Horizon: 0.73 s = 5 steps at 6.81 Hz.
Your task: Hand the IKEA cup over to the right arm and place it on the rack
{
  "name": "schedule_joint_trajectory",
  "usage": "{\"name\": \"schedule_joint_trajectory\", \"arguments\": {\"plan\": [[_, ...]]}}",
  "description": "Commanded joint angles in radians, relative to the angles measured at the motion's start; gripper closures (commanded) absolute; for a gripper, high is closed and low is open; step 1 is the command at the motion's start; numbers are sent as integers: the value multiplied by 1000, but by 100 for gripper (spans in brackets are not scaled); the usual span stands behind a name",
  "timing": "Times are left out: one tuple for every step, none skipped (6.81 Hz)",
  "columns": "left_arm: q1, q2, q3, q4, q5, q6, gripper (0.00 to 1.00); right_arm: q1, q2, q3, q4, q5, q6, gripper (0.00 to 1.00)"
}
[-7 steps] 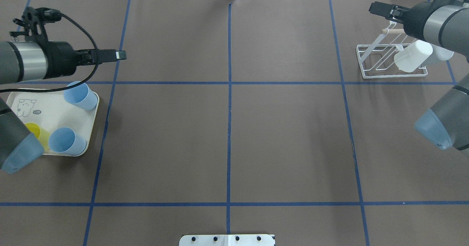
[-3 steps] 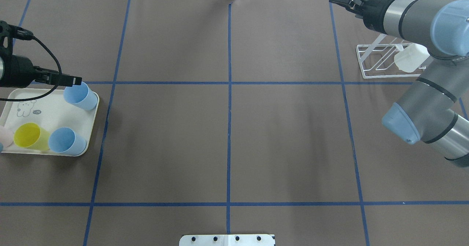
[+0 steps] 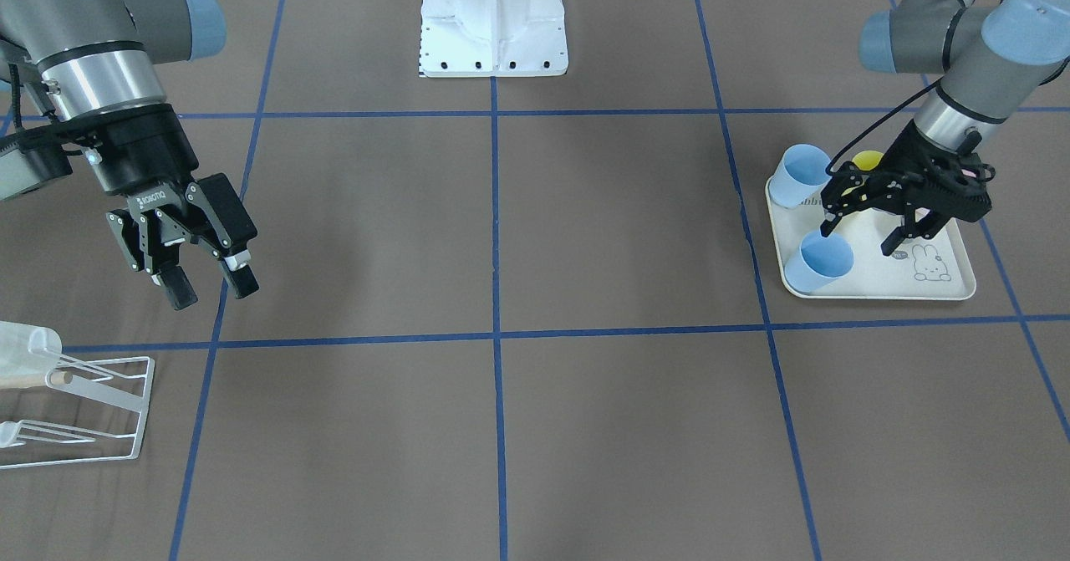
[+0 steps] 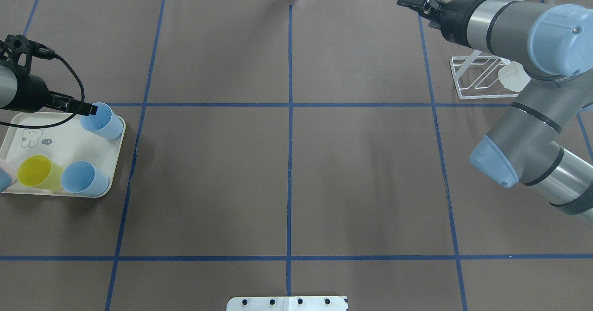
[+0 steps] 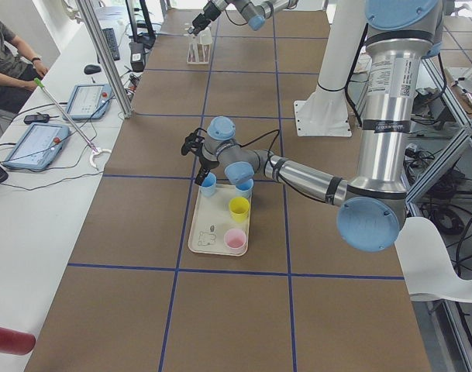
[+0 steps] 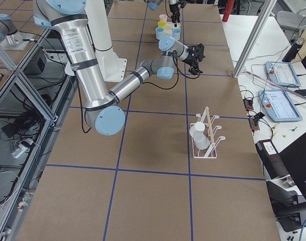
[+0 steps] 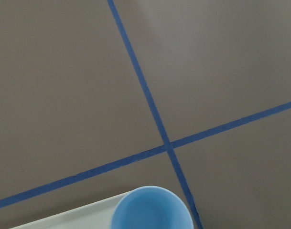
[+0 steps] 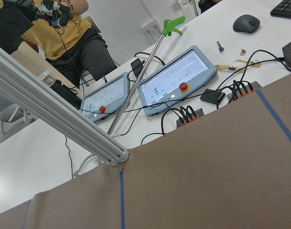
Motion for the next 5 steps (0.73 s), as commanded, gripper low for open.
{"name": "schedule_joint_trajectory", "arguments": {"plan": [[1,-22,57,2,2,48,17,-9,1,2,1,-3,16,0],[4,-20,59,2,2,49,20,-13,1,1,1,-4,16,0],[6,-22,57,0,2,49,21,-13,3,-1,1,-4,16,0],[10,-23,59,2,2,49,23,-14,3,-2,1,-4,15,0],[15,-23,59,2,2,50,26,-14,3,-4,1,-4,13,0]]}}
